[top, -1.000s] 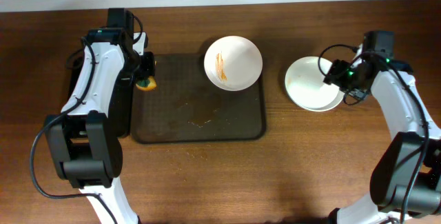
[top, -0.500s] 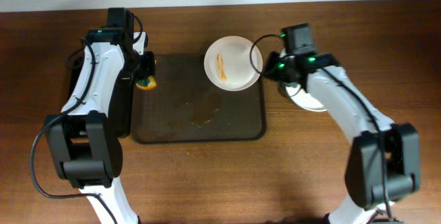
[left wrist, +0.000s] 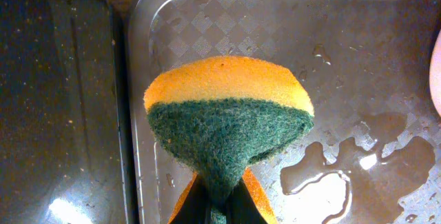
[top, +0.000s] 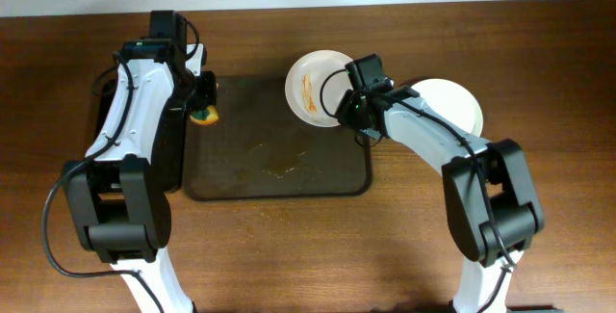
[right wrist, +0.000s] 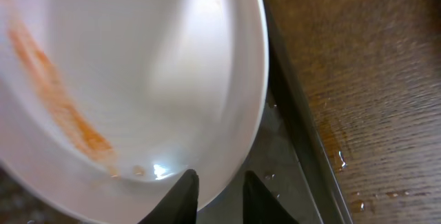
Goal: Clean dirty plates on tray and stack at the side
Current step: 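Move right gripper to the last white plate and grasp its rim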
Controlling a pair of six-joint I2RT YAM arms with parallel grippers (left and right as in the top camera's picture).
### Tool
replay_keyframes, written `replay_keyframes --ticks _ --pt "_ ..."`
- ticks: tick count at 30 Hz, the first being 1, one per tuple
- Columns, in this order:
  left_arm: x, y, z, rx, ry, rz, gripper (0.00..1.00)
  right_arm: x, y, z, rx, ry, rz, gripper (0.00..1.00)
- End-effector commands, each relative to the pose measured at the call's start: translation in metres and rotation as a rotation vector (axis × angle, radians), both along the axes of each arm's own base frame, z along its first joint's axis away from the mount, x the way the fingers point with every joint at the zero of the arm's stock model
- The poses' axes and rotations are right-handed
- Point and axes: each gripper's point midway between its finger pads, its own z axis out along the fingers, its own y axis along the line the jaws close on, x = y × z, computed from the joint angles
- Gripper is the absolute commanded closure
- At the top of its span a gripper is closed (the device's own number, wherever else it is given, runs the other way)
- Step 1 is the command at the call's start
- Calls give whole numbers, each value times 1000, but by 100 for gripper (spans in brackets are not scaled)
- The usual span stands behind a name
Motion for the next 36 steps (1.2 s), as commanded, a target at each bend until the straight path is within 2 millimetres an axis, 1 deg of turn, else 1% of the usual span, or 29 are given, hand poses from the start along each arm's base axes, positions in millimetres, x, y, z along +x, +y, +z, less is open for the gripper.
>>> replay_keyframes --ticks 1,3,4,5,8,10,11,12,14,17,18,19,21,23,25,27,29,30,34,36 --pt "0 -3 -4 -16 7 3 100 -1 2 -17 0 35 -27 83" --pt "0 -4 -4 -16 7 0 99 -4 10 -20 40 55 -15 94" --pt "0 -5 -4 -16 7 -1 99 -6 15 -20 57 63 -3 96" --pt "0 -5 -4 -16 7 -1 99 -8 20 -20 73 71 12 96" --pt "0 -5 -4 -16 8 -1 100 -25 53 -15 159 103 128 96" --pt "0 -5 -4 -16 8 -1 99 -34 68 -12 188 115 174 96" --pt "0 -5 -4 -16 8 -1 100 -36 72 -9 184 106 199 93" --pt "0 -5 -4 -16 8 -1 100 -36 73 -5 176 95 225 87" --pt "0 -5 -4 -16 8 -1 100 -33 73 4 146 78 293 69" --pt "0 -5 -4 -16 7 -1 99 -24 62 26 29 43 419 44" --pt "0 -5 -4 -16 7 -1 100 -21 60 35 -11 26 465 37" --pt "0 -5 -4 -16 7 -1 99 -16 57 46 -55 3 517 32" --pt "1 -5 -4 -17 5 1 99 -4 55 72 -141 -63 620 29" --pt "1 -5 -4 -17 3 2 100 9 60 93 -186 -145 724 28" --pt "1 -5 -4 -17 4 1 100 20 65 99 -220 -214 801 28" --pt "1 -6 -4 -17 4 1 100 28 69 94 -245 -252 853 28" --pt "3 -6 -4 -17 -3 1 99 36 72 79 -251 -258 867 29" --pt "4 -6 -3 -17 -8 1 99 41 75 60 -257 -247 879 29" --pt "3 -6 -3 -17 -7 0 99 45 77 23 -256 -207 885 34" --pt "3 -6 -3 -17 -6 0 100 47 78 10 -256 -195 886 37"
